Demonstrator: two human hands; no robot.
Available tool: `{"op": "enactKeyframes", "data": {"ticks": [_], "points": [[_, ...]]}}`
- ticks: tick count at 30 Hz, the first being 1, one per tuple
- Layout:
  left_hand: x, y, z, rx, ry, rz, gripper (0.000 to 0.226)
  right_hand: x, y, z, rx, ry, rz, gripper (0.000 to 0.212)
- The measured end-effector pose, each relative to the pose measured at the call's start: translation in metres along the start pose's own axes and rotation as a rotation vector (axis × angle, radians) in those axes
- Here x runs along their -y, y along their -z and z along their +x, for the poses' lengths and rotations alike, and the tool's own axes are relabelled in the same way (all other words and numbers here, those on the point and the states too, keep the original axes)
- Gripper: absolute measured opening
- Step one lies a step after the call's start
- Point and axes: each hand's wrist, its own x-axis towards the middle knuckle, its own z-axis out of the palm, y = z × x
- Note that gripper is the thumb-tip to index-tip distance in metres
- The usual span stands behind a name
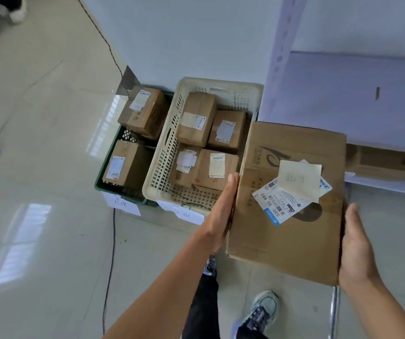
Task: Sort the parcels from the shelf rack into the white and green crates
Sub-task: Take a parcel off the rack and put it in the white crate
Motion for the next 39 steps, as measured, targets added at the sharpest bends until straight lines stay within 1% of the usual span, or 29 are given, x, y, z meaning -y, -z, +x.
{"op": "enactKeyframes", "data": {"ticks": [4, 8, 10, 12, 15, 16, 19, 21, 25, 31, 35, 39], "points": [[0.005, 0.057, 0.005, -0.101, 0.026, 0.065, 0.053, -0.041, -0.052, 0.015, 0.015, -0.088, 0.015, 0.064], [0.003, 0.14, 0.03, -0.2, 0.02, 0.05, 0.06, -0.082, -0.119, 0.062, -0.006, -0.091, -0.002, 0.062], [-0.005, 0.182, 0.051, -0.204, 0.044, 0.081, 0.059, -0.106, -0.152, 0.093, -0.005, -0.133, -0.004, 0.067], [-0.015, 0.222, 0.077, -0.214, 0.082, 0.148, 0.058, -0.129, -0.184, 0.127, 0.006, -0.191, 0.0, 0.077], [-0.021, 0.28, 0.118, -0.224, 0.191, 0.212, 0.069, -0.163, -0.225, 0.176, -0.057, -0.234, -0.059, 0.088], [-0.02, 0.296, 0.131, -0.24, 0.236, 0.22, 0.072, -0.174, -0.236, 0.19, -0.081, -0.234, -0.092, 0.087], [-0.016, 0.338, 0.163, -0.288, 0.342, 0.241, 0.078, -0.206, -0.261, 0.226, -0.127, -0.213, -0.165, 0.068], [-0.014, 0.359, 0.18, -0.298, 0.388, 0.26, 0.078, -0.224, -0.273, 0.245, -0.126, -0.233, -0.215, 0.065], [-0.013, 0.385, 0.209, -0.29, 0.418, 0.28, 0.076, -0.24, -0.284, 0.275, -0.145, -0.227, -0.258, 0.063], [-0.016, 0.397, 0.237, -0.321, 0.405, 0.334, 0.078, -0.248, -0.29, 0.304, -0.154, -0.204, -0.33, 0.068], [-0.01, 0.391, 0.244, -0.35, 0.323, 0.487, 0.08, -0.261, -0.289, 0.309, -0.164, -0.181, -0.349, 0.068], [0.003, 0.388, 0.249, -0.4, 0.193, 0.667, 0.077, -0.275, -0.287, 0.315, -0.158, -0.231, -0.361, 0.071]]}}
